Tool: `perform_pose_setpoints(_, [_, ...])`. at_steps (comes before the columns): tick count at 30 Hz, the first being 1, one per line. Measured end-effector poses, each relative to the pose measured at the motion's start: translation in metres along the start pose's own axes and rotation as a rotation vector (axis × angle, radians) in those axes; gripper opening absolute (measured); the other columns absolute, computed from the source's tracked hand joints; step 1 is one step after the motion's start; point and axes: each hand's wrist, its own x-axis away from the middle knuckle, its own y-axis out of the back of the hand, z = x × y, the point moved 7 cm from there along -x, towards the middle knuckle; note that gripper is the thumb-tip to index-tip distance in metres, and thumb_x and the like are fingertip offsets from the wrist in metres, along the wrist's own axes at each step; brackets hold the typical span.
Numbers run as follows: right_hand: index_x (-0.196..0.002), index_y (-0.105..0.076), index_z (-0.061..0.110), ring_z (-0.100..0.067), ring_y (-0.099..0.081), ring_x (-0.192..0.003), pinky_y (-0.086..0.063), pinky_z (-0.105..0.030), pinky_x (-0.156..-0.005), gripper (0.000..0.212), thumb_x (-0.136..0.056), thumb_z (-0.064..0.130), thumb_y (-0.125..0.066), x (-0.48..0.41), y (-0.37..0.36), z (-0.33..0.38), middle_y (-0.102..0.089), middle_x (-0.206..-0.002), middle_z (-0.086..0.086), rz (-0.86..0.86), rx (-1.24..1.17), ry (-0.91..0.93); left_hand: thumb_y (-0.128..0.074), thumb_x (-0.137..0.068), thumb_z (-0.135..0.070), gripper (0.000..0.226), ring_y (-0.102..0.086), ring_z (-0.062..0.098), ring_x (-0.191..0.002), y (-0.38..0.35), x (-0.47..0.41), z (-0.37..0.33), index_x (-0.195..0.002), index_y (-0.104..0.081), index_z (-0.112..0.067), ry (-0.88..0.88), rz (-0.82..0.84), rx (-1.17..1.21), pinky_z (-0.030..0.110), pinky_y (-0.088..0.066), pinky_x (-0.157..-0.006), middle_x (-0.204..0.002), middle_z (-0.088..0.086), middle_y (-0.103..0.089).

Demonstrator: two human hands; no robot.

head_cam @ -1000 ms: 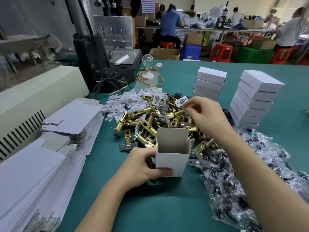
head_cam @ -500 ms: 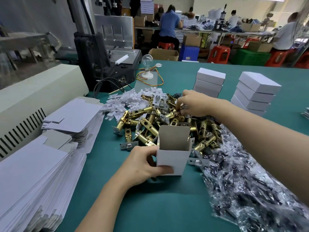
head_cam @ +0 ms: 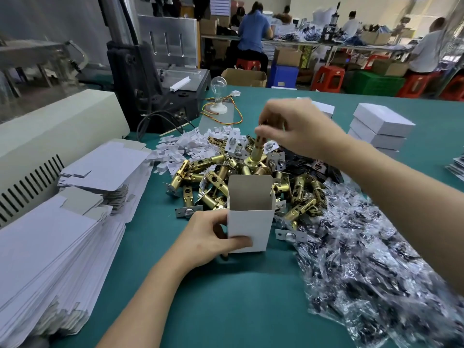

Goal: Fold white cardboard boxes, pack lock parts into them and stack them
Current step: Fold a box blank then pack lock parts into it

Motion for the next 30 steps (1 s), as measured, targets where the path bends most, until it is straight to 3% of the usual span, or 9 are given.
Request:
perform_pose_setpoints(5, [-0.097,-0.071,0.009,-0.019,-0.062,-0.063,-0.055,-0.033,-0.060,0.033,-0.092,0.041,-0.071,0.014,0.059,0.018,-0.071,-0.077,-0.005,-0.262,-0.338,-0.135,-0.089,-0.074,-0.048,0.043,-0.066,0.017,-0.055,0.002,0.000,-0.003,-0.114,-0.074,-0.049,0.030,-0.035,0.029,0.029,-0.059,-0.054,-0.102,-0.011,-0.079])
perform_pose_setpoints(7, [-0.095,-0.072,0.009,-0.014,-0.064,-0.062,-0.057,-0.031,-0.059,0.028,-0.092,0.037,-0.072,0.022,0.058,0.029,-0.072,-0.077,-0.007,-0.248,-0.499,-0.175,-0.091,-0.077,-0.042,0.041,-0.067,0.020,-0.055,0.002,-0.001,-0.003,-0.112,-0.074,-0.052,0.032,-0.047,0.016,0.030,-0.060,-0.054,-0.100,-0.011,-0.079])
perform_pose_setpoints(10, [-0.088,-0.072,0.012,-0.019,-0.063,-0.059,-0.052,-0.040,-0.056,0.024,-0.090,0.035,-0.075,0.036,0.032,0.044,-0.073,-0.073,-0.008,-0.160,-0.548,-0.215,-0.091,-0.078,-0.042,0.038,-0.067,0.019,-0.055,0.001,0.000,-0.004,-0.110,-0.074,-0.053,0.028,-0.057,0.012,0.029,-0.059,-0.052,-0.098,-0.011,-0.079])
perform_pose_setpoints(15, [-0.081,-0.071,0.019,-0.010,-0.050,-0.053,-0.044,-0.030,-0.052,0.023,-0.087,0.039,-0.080,0.059,0.009,0.039,-0.066,-0.063,-0.002,-0.194,-0.410,-0.258,-0.088,-0.071,-0.056,0.042,-0.069,0.022,-0.055,0.003,0.001,0.000,-0.111,-0.075,-0.048,0.054,-0.079,0.000,0.030,-0.059,-0.052,-0.102,-0.014,-0.077])
perform_pose_setpoints(20, [-0.085,-0.071,0.021,-0.022,-0.064,-0.062,-0.055,-0.044,-0.061,0.023,-0.087,0.043,-0.079,0.067,0.003,0.036,-0.068,-0.066,0.000,-0.145,-0.329,-0.281,-0.088,-0.072,-0.056,0.046,-0.067,0.020,-0.054,0.002,0.000,0.000,-0.116,-0.073,-0.049,0.033,-0.076,-0.018,0.033,-0.060,-0.052,-0.104,-0.013,-0.077])
perform_pose_setpoints(23, [-0.086,-0.071,0.024,-0.014,-0.062,-0.065,-0.053,-0.037,-0.062,0.026,-0.086,0.049,-0.076,0.064,-0.001,0.044,-0.066,-0.067,0.008,-0.013,-0.186,-0.255,-0.088,-0.071,-0.056,0.046,-0.067,0.017,-0.053,0.003,0.000,-0.002,-0.115,-0.073,-0.052,0.002,-0.083,-0.023,0.030,-0.059,-0.050,-0.100,-0.014,-0.078])
perform_pose_setpoints(26, [-0.090,-0.069,0.028,-0.012,-0.058,-0.083,-0.040,-0.031,-0.063,0.031,-0.089,0.059,-0.068,0.059,-0.015,0.063,-0.057,-0.078,0.015,0.168,0.120,-0.102,-0.088,-0.071,-0.057,0.042,-0.067,0.011,-0.052,0.003,0.001,-0.005,-0.110,-0.074,-0.052,-0.038,-0.078,-0.057,0.026,-0.057,-0.049,-0.092,-0.015,-0.078])
perform_pose_setpoints(30, [-0.105,-0.071,0.029,-0.014,-0.031,-0.093,-0.031,-0.030,-0.073,0.040,-0.093,0.064,-0.057,0.056,-0.032,0.078,-0.044,-0.089,0.010,0.329,0.388,0.048,-0.088,-0.071,-0.058,0.041,-0.067,0.013,-0.053,0.005,0.000,-0.001,-0.109,-0.074,-0.051,-0.027,-0.074,-0.080,0.028,-0.057,-0.050,-0.092,-0.016,-0.078])
